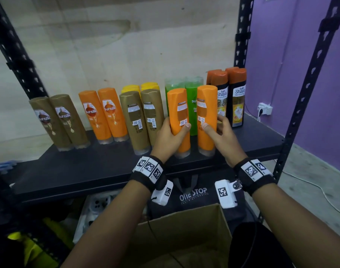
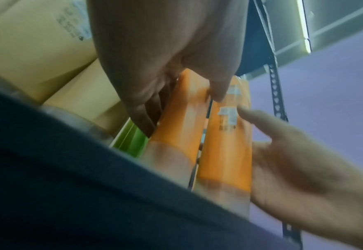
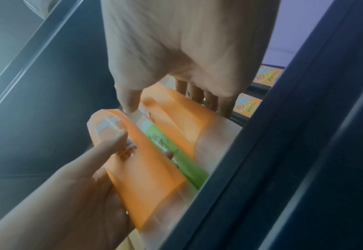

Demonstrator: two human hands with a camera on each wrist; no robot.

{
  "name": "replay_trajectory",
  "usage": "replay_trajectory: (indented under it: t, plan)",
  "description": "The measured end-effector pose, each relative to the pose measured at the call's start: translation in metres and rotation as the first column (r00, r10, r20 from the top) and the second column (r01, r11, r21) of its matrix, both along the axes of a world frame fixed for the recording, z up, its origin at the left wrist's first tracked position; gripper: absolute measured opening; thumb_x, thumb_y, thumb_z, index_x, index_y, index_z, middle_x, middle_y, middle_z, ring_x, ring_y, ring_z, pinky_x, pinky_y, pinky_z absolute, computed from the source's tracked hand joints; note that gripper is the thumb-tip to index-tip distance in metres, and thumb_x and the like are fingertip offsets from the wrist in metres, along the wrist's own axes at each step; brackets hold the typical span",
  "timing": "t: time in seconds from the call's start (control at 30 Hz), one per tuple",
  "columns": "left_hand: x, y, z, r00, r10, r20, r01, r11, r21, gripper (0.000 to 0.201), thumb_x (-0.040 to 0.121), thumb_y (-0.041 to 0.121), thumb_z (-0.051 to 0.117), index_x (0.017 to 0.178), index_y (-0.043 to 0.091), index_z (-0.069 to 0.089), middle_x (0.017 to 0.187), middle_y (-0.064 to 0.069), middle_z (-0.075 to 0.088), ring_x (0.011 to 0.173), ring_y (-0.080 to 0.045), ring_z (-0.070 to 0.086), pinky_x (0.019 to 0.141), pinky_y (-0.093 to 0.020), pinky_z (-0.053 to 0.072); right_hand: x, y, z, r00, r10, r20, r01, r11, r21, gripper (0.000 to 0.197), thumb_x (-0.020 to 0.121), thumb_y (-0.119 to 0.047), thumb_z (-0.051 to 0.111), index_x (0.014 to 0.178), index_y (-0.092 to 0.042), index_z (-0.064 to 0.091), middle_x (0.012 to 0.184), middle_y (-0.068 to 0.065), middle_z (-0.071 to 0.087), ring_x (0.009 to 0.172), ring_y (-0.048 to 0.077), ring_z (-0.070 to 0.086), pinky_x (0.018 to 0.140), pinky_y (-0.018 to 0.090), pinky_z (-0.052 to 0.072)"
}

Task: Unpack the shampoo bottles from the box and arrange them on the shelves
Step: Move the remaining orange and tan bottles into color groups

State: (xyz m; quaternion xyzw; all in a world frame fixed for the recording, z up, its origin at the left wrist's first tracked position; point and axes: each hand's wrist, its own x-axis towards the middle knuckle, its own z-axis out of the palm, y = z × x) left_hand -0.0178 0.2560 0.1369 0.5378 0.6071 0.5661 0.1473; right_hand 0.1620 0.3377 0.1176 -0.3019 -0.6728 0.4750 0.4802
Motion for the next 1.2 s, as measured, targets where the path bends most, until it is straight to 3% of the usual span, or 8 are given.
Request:
replay_trajectory:
  t: [0.23, 0.37, 0.5, 0.63, 0.73, 0.93, 1.07, 1.2]
  plan:
    - [-0.001, -0.001, 0.002, 0.973, -0.152, 0.176, 0.152, 0.988, 0.009, 0.056, 0.096, 0.040, 0.070, 0.147, 0.028, 0.048, 0.138, 0.008, 0.064, 0.123, -0.008, 0.063, 0.104, -0.036, 0.054, -0.010, -0.001, -0.001, 0.998, 0.051, -0.040, -0.049, 0.998, 0.034, 0.047, 0.089, -0.054, 0.072, 0.131, -0.052, 0.049, 0.128, -0.019, 0.065, 0.116, 0.002, 0.064, 0.102, 0.041, 0.053]
    - [0.010, -0.009, -0.005, 0.951, -0.136, 0.277, 0.108, 0.988, 0.113, 0.046, 0.095, 0.039, 0.073, 0.137, 0.035, 0.055, 0.124, 0.014, 0.071, 0.113, -0.003, 0.068, 0.086, -0.020, 0.058, -0.014, -0.012, -0.005, 0.998, 0.000, -0.063, 0.007, 0.994, 0.110, 0.042, 0.094, -0.053, 0.066, 0.128, -0.063, 0.042, 0.122, -0.035, 0.061, 0.113, -0.008, 0.061, 0.094, 0.027, 0.050]
    - [0.017, -0.015, -0.013, 0.926, -0.121, 0.357, 0.055, 0.980, 0.191, 0.041, 0.091, 0.038, 0.075, 0.128, 0.029, 0.061, 0.115, 0.005, 0.074, 0.105, -0.016, 0.072, 0.089, -0.036, 0.060, -0.018, -0.019, -0.012, 0.993, -0.012, -0.121, 0.027, 0.992, 0.124, 0.050, 0.099, -0.051, 0.060, 0.144, -0.042, 0.041, 0.129, -0.022, 0.061, 0.116, -0.003, 0.061, 0.094, 0.023, 0.047]
    - [0.018, -0.022, -0.007, 0.884, -0.106, 0.455, -0.014, 0.968, 0.251, 0.054, 0.079, 0.049, 0.078, 0.123, 0.021, 0.064, 0.108, -0.010, 0.075, 0.097, -0.028, 0.075, 0.086, -0.044, 0.061, -0.022, -0.026, -0.009, 0.994, -0.009, -0.108, 0.024, 0.991, 0.134, 0.045, 0.092, -0.062, 0.058, 0.133, -0.048, 0.046, 0.123, -0.017, 0.066, 0.111, 0.004, 0.066, 0.093, 0.029, 0.053]
    - [0.013, -0.031, 0.006, 0.893, -0.106, 0.438, -0.022, 0.961, 0.276, 0.048, 0.074, 0.049, 0.078, 0.113, 0.024, 0.067, 0.106, -0.013, 0.076, 0.098, -0.035, 0.073, 0.090, -0.051, 0.061, -0.027, -0.035, -0.002, 0.989, 0.014, -0.145, 0.009, 0.988, 0.156, 0.029, 0.095, -0.055, 0.061, 0.122, -0.053, 0.050, 0.113, -0.015, 0.072, 0.095, 0.008, 0.074, 0.079, 0.024, 0.059]
    - [-0.012, -0.057, 0.021, 0.921, -0.028, 0.390, -0.100, 0.948, 0.303, 0.054, 0.079, 0.050, 0.075, 0.122, 0.020, 0.064, 0.105, -0.007, 0.077, 0.095, -0.022, 0.076, 0.087, -0.044, 0.061, -0.055, -0.057, 0.012, 0.976, 0.061, -0.208, -0.022, 0.983, 0.184, 0.026, 0.097, -0.046, 0.064, 0.119, -0.052, 0.051, 0.108, -0.015, 0.072, 0.083, 0.017, 0.076, 0.070, 0.027, 0.060]
    - [-0.040, -0.082, 0.018, 0.915, 0.025, 0.403, -0.156, 0.943, 0.295, 0.051, 0.081, 0.051, 0.076, 0.125, 0.029, 0.063, 0.112, -0.002, 0.076, 0.104, -0.022, 0.074, 0.096, -0.051, 0.058, -0.079, -0.075, 0.015, 0.964, 0.108, -0.243, -0.064, 0.981, 0.182, 0.034, 0.091, -0.055, 0.065, 0.122, -0.048, 0.053, 0.109, 0.001, 0.073, 0.081, 0.024, 0.076, 0.075, 0.040, 0.063]
    - [-0.067, -0.109, 0.015, 0.908, 0.092, 0.409, -0.223, 0.932, 0.287, 0.052, 0.081, 0.049, 0.076, 0.126, 0.026, 0.061, 0.110, -0.006, 0.075, 0.102, -0.024, 0.074, 0.092, -0.047, 0.060, -0.107, -0.091, 0.014, 0.958, 0.136, -0.254, -0.097, 0.982, 0.160, 0.043, 0.090, -0.060, 0.066, 0.126, -0.041, 0.055, 0.108, 0.002, 0.074, 0.081, 0.024, 0.076, 0.072, 0.040, 0.062]
